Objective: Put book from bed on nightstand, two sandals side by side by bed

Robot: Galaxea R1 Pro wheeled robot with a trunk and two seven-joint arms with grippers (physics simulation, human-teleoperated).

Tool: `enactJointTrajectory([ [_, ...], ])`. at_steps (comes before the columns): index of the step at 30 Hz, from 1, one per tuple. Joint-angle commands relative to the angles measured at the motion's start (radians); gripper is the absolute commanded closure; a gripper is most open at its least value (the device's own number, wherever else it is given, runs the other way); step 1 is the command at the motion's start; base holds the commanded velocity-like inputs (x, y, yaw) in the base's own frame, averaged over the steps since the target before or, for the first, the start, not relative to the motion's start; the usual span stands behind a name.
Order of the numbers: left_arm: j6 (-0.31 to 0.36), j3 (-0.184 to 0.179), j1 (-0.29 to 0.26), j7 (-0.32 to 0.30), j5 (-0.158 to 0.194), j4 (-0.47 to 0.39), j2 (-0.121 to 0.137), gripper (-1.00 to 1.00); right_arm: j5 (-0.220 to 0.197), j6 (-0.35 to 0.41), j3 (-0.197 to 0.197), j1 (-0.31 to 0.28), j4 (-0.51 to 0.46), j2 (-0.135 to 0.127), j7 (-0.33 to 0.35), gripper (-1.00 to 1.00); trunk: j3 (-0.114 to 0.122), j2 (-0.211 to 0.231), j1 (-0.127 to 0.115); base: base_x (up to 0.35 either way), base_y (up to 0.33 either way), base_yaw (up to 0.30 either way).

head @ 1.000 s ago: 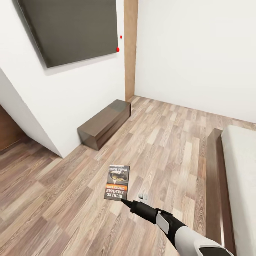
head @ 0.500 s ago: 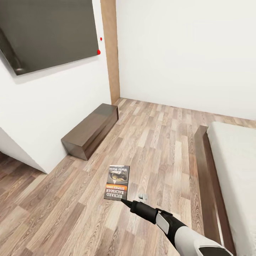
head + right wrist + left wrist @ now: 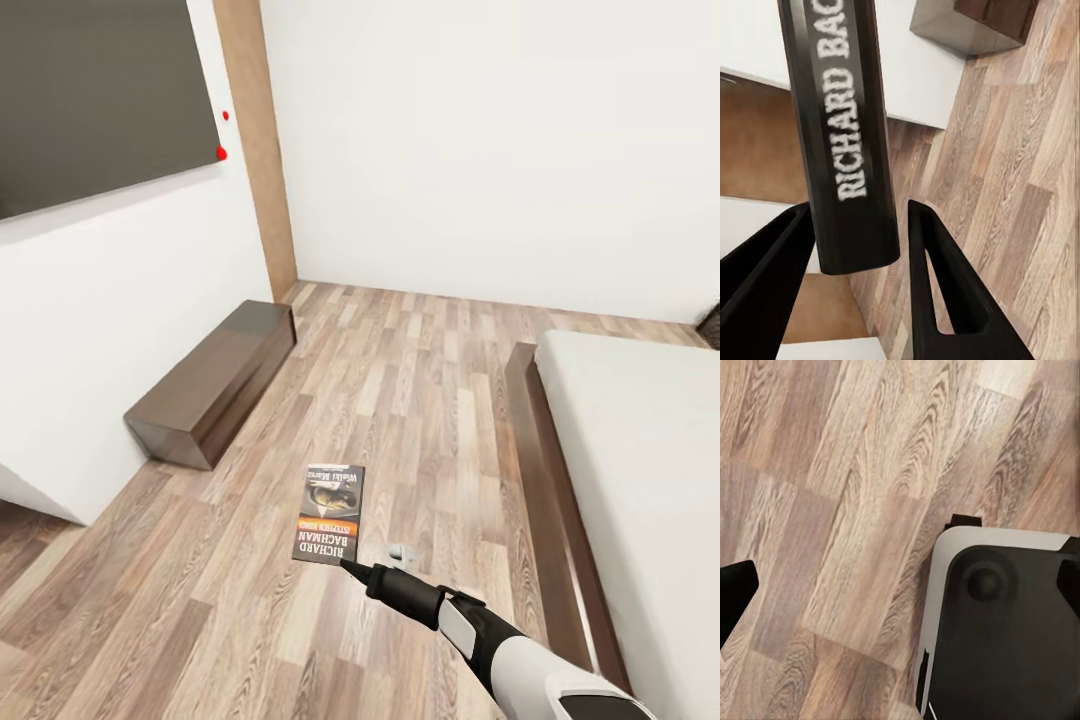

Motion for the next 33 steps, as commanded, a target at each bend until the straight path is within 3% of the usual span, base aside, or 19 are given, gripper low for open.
enactJointTrajectory([
  [1,-0.002,-0.009,0.000,0.006,0.003,-0.001,0.001,-1.00,-0.004,0.009,-0.006,-0.001,0.000,0.000,0.003,1.00,-0.001,-0.002,0.001,0.004,0.002,-0.276],
  [33,-0.006,-0.009,0.001,0.006,0.001,-0.001,0.001,-1.00,-0.004,0.009,-0.006,-0.001,0.000,0.002,0.002,1.00,0.020,-0.002,0.001,0.001,0.000,-0.256],
])
